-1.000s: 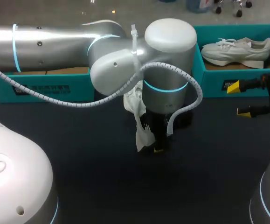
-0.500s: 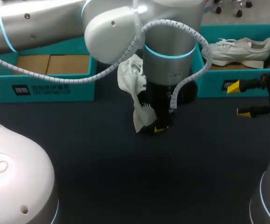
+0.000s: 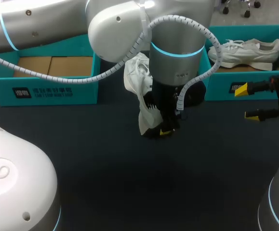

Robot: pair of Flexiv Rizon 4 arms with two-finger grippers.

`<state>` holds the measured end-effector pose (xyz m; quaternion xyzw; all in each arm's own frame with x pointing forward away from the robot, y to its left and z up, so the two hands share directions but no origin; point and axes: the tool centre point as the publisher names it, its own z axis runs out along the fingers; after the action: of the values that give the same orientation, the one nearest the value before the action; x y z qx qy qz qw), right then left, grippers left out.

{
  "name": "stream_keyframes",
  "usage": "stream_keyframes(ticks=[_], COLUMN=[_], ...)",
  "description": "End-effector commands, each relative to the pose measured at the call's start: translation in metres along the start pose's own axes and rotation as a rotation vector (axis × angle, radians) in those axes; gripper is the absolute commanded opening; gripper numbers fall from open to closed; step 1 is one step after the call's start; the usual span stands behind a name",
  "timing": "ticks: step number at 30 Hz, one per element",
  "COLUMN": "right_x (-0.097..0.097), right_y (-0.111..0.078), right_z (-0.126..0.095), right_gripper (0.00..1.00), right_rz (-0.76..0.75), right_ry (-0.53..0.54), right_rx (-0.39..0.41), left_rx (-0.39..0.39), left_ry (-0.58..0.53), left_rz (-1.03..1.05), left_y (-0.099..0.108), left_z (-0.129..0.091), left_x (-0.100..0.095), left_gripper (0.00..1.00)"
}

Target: Take the shoe out of the shoebox, open the shoe tongue, remove and reinsert the insole, then place the shoe into the shoebox

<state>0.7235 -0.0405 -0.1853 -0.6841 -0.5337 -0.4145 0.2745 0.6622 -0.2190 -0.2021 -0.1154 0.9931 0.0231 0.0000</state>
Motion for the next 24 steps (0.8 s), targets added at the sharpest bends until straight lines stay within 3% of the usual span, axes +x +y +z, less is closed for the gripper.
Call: stream_keyframes(ticks=[1,14,24], right_x=[0.000,0.000,0.000], right_y=[0.000,0.000,0.000], right_z=[0.000,0.000,0.000], right_gripper=[1.00,1.00,1.00], right_rz=[0.001,0.001,0.001], right_ry=[-0.004,-0.004,-0.004], right_rx=[0.000,0.000,0.000], left_rx=[0.044,0.008,-0.010], left_ry=[0.021,0.014,0.053], left_rz=[0.006,-0.020,-0.009], left_y=[0.039,0.139,0.187], left_z=[-0.001,0.000,0.003], left_x=[-0.026,-0.068,-0.096], left_gripper=[0.00,0.00,0.00])
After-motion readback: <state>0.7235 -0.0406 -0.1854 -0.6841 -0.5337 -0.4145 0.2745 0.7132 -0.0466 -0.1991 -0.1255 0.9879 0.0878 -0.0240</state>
